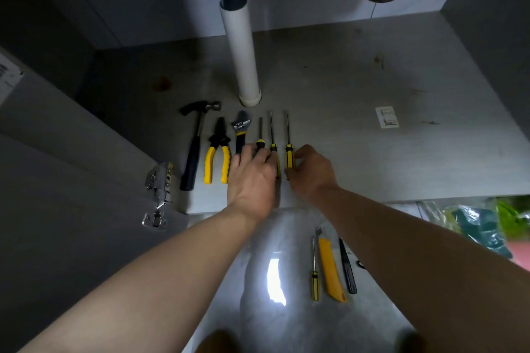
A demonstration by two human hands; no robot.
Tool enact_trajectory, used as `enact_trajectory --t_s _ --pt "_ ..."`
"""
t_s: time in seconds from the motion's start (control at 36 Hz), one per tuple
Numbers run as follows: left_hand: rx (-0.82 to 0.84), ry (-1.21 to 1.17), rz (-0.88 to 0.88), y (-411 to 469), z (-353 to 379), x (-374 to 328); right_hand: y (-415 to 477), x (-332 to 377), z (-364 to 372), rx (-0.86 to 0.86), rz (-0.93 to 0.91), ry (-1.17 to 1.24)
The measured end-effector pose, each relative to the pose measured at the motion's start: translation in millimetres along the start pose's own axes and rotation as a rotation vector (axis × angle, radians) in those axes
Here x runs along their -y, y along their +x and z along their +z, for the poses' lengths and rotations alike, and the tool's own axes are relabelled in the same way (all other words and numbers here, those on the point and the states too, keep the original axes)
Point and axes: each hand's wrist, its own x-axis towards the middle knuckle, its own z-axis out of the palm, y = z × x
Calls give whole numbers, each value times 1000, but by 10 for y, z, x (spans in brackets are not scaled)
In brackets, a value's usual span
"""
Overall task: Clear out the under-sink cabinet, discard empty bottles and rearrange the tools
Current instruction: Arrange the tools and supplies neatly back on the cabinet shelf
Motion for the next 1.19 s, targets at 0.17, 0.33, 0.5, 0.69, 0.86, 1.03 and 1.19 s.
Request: enact_trajectory --t_s 0.17,0.33,0.5,0.69,0.86,1.03,1.19 --pt "-10 -34 -3 -6 27 -3 19 -38 12 0 -5 18" --pt "-70 -50 36 -93 22 -11 -71 -108 -64 13 7 30" --pt "-185 -67 387 -455 29 -193 -443 -365 -382 88 -110 -75" --pt "447 -315 600 -999 415 -311 -932 -900 -394 513 -26 -506" --pt "818 -349 475 -1139 799 -397 -1106 -1150 -174 545 123 -547" --pt "823 -348 482 -1207 986 -511 -1190 -1274 86 470 200 -569" --pt "794 -367 414 -1268 1032 -581 -1279 -1336 277 437 283 -538"
